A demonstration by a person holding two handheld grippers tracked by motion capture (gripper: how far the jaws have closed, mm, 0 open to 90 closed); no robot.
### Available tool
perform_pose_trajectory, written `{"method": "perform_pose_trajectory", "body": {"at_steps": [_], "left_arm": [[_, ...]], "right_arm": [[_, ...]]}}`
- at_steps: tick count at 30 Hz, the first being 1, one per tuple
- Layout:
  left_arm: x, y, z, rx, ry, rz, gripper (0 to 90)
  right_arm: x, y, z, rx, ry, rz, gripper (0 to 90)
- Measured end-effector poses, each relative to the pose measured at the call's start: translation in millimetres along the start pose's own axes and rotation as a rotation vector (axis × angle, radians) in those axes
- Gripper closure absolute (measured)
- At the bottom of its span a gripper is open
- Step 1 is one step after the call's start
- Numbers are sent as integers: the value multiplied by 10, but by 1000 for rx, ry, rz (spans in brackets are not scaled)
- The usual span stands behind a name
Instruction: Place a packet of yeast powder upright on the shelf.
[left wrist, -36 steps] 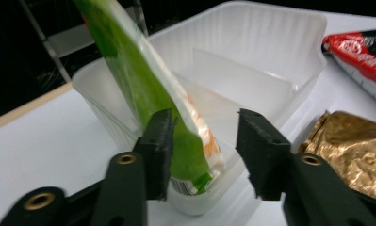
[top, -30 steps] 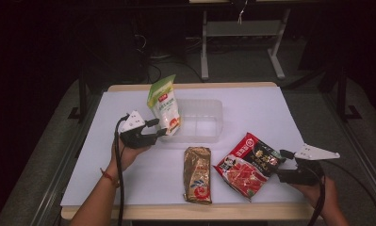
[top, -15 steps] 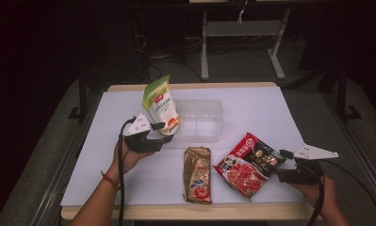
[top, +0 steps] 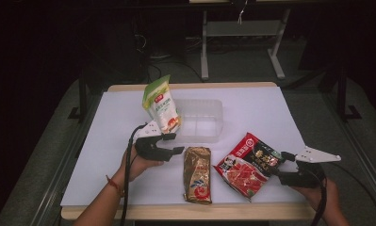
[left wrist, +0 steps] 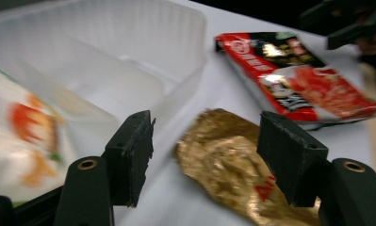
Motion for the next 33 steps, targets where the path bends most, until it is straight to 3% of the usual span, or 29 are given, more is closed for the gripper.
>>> {"method": "perform_pose_trajectory", "body": {"at_steps": [4, 8, 11, 19, 27, 33], "left_arm": [[109, -35, -107, -24, 43, -38, 339], [242, -50, -163, -48, 74, -38, 309], [350, -31, -197, -82, 97, -8, 248], [539, 10, -248, -139, 142, -10, 235], [654, -27, -239, -131, 165, -30, 208], [733, -11, -239, -160, 182, -47, 178]], "right_arm": [[-16, 2, -7, 1, 0, -6, 244], [-19, 23, -1, -13, 0, -6, 244], [-13, 28, -4, -13, 6, -2, 244], [-26, 21, -26, -15, 8, -3, 244], [-52, 44, -59, -15, 16, -7, 244], [-70, 60, -86, -10, 21, -5, 244]]}}
Point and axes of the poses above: each handheld gripper's, and its own axes: x roughly forward along the jaws, z roughly out of its top, y roughly to its left, the point moved 2 cm from there along x, roughly forward along the jaws, and after that the axes turned 5 degrees about z, right-handed, at the moved point
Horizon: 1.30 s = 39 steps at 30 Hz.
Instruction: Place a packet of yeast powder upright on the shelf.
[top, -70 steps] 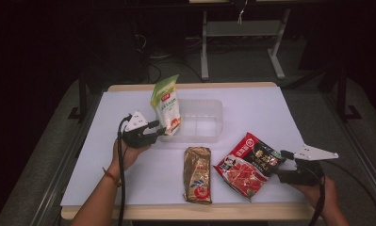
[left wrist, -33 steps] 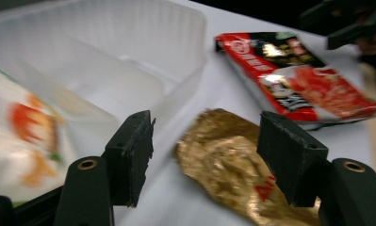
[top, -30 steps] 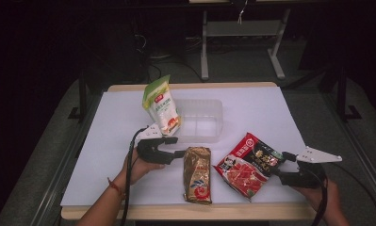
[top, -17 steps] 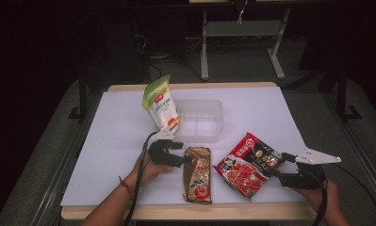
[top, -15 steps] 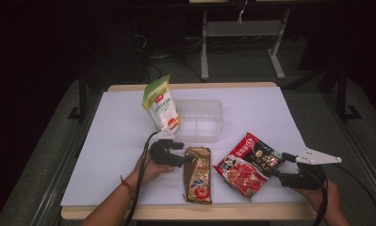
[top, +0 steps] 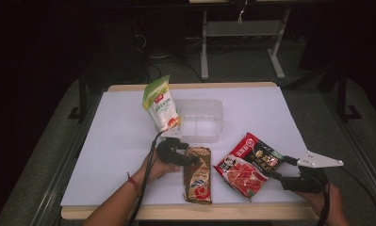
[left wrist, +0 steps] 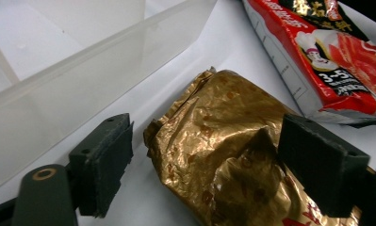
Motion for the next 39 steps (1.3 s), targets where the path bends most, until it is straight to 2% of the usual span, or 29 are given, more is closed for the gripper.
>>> {"method": "perform_pose_trajectory", "body": {"at_steps": [4, 7, 13, 14, 15, 16, 17, 18, 21, 23, 24, 25, 26, 33, 37, 39], "left_arm": [[30, -14, 8, -4, 25, -42, 175], [52, -45, 17, 11, 36, -60, 165], [92, -91, 39, 36, 50, -72, 167], [91, -100, 36, 35, 49, -91, 194], [95, -104, 33, 34, 51, -109, 274], [95, -104, 34, 32, 49, -108, 290], [95, -101, 34, 23, 45, -114, 355], [91, -93, 35, 19, 43, -111, 377], [57, -51, 37, -1, 17, -106, 551], [42, -48, 37, 1, -1, -102, 634], [35, -57, 39, 14, -10, -86, 663], [26, -64, 40, 35, -27, -57, 738], [24, -68, 38, 41, -31, -52, 801], [-76, -134, 62, 88, -88, -15, 842], [-267, -187, 124, 94, -164, -5, 852], [-375, -204, 143, 82, -209, -1, 856]], "right_arm": [[-15, 10, -18, 4, 3, -2, 244], [-22, 16, -30, 5, 5, -2, 244], [-42, 23, -52, 13, 8, -5, 244], [-44, 22, -55, 13, 8, -4, 244], [-46, 22, -57, 13, 10, -5, 244], [-48, 21, -60, 14, 10, -5, 244], [-49, 21, -61, 15, 10, -5, 244], [-50, 23, -62, 14, 11, -5, 244], [-50, 26, -64, 12, 13, -5, 244], [-48, 24, -65, 9, 16, -8, 244], [-47, 23, -65, 8, 17, -9, 245], [-46, 22, -66, 9, 18, -9, 244], [-46, 20, -66, 10, 19, -9, 245], [-55, 12, -59, 8, 15, -14, 245], [-59, 5, -51, 2, 12, -17, 245], [-62, 0, -47, 2, 8, -19, 245]]}}
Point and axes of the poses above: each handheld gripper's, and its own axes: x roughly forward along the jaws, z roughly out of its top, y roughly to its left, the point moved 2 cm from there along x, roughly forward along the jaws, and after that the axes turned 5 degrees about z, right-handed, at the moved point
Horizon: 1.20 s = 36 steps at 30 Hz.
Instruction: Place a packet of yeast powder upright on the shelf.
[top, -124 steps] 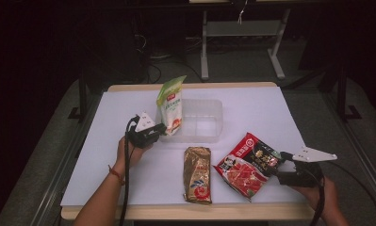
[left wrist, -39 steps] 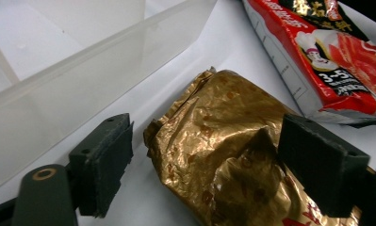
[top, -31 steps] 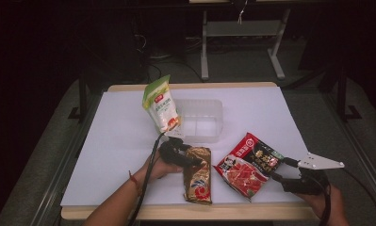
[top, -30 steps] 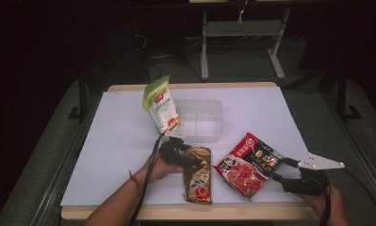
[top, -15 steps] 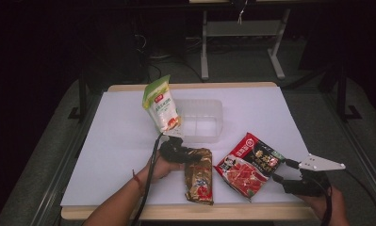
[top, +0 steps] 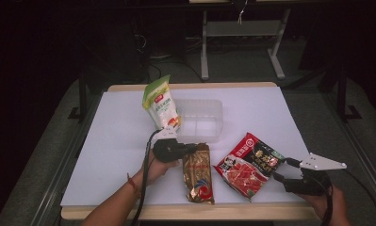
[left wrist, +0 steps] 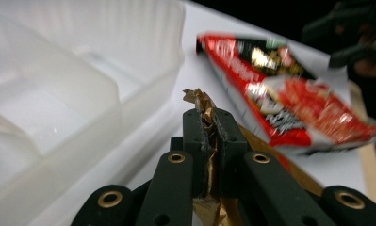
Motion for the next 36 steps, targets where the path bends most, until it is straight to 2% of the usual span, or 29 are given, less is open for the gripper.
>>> {"method": "perform_pose_trajectory", "body": {"at_steps": [4, 10, 12, 13, 16, 21, 22, 24, 27, 36], "left_arm": [[-228, 12, 82, -27, -78, -15, 860], [-543, 15, 178, -52, -186, -4, 868], [-616, 5, 199, -55, -209, 1, 870], [-646, -2, 213, -55, -217, -10, 871], [-733, -35, 258, -41, -236, -2, 873], [-820, -95, 317, -42, -285, 2, 875], [-830, -107, 329, -47, -294, -12, 876], [-844, -140, 361, -32, -300, -12, 877], [-848, -154, 398, -34, -314, -22, 877], [-862, -109, 482, -39, -348, 26, 877]], "right_arm": [[3, -3, 17, -4, -3, -3, 245], [41, -6, 55, -13, -3, 6, 245], [57, -6, 68, -16, -3, 8, 244], [63, -6, 73, -17, -3, 9, 244], [72, -6, 88, -21, -4, 12, 244], [65, -13, 92, -18, -10, 10, 245], [62, -14, 88, -17, -9, 9, 245], [53, -14, 78, -13, -9, 7, 244], [33, -13, 65, -14, -9, 1, 245], [-15, -16, 30, -1, -20, -6, 244]]}}
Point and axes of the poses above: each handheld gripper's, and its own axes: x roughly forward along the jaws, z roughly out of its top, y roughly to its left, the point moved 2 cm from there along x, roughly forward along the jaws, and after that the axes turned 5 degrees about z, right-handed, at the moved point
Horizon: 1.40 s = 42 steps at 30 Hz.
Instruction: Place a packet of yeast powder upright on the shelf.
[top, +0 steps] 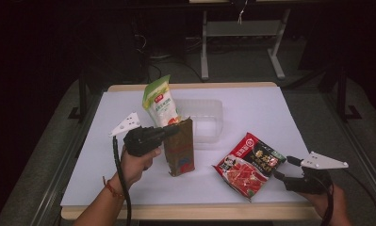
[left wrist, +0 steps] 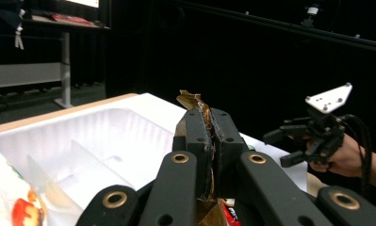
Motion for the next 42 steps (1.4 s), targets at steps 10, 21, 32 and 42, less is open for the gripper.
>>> {"method": "perform_pose_trajectory", "body": {"at_steps": [10, 21, 32, 42], "left_arm": [[-55, -11, 147, 35, -59, 44, 877], [3, -23, 406, 82, -100, 94, 877], [245, 159, 530, 56, -121, 170, 877], [431, 333, 551, 43, -111, 257, 876]], "right_arm": [[-19, -1, 2, 4, -22, -3, 245], [-23, -5, -9, 14, -27, -9, 245], [-27, -12, -13, 17, -29, -12, 244], [-21, -16, -16, 18, -28, -5, 244]]}}
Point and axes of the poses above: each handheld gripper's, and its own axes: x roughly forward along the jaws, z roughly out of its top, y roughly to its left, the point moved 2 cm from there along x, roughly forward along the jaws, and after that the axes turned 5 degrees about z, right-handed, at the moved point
